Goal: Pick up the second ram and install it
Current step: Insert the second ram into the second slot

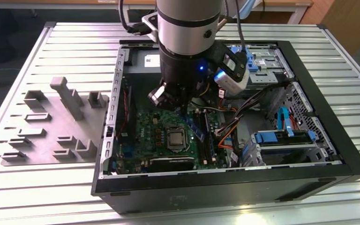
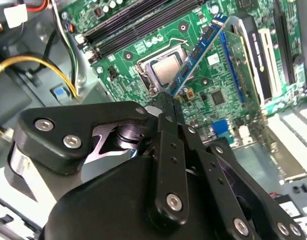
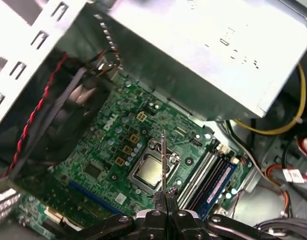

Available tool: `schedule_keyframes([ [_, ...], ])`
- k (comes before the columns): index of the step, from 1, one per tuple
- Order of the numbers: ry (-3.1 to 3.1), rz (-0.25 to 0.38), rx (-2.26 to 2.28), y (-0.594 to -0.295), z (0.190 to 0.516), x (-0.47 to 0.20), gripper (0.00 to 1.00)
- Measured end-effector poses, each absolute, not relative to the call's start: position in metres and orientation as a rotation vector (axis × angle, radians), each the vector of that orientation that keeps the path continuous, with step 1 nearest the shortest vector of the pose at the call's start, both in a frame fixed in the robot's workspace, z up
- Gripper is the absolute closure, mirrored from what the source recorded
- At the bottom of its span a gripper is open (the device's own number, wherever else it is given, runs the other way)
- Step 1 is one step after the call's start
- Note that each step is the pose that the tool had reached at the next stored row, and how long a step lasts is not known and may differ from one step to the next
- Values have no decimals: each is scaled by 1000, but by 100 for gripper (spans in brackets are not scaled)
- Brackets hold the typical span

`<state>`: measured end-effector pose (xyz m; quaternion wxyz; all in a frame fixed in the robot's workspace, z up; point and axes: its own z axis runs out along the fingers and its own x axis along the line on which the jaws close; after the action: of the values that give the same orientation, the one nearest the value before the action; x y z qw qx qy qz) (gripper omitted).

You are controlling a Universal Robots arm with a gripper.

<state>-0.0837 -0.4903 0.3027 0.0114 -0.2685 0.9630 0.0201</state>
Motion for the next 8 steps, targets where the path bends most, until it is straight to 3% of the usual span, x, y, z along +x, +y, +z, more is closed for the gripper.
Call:
schedule_keyframes([
  [8, 3054, 60, -614, -490, 302, -84, 88],
])
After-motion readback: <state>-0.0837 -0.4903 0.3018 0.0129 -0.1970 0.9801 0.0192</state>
